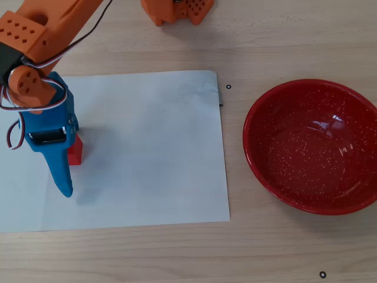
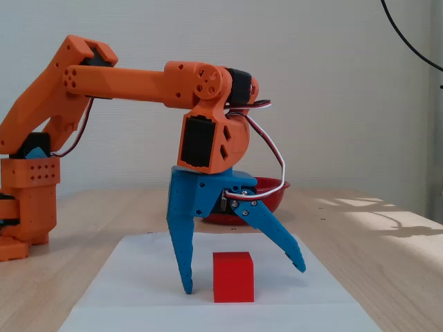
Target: Grasp the red cube and put it in the red bowl
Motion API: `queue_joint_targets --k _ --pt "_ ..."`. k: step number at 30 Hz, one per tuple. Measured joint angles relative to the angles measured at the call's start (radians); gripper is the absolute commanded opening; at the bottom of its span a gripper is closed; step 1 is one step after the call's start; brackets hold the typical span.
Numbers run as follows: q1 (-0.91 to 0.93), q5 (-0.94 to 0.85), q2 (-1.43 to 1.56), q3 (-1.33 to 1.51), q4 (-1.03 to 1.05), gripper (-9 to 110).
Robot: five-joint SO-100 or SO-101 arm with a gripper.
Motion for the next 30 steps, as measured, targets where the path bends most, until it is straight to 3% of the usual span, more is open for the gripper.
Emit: queue_joint_targets --k 13,27,30 --pt "0.000 0.000 -0.005 -0.028 -0.037 47" --pt "0.000 0.011 -0.003 -0.046 -0.038 1" --pt "0.000 0.009 -0.003 -0.046 -0.038 0"
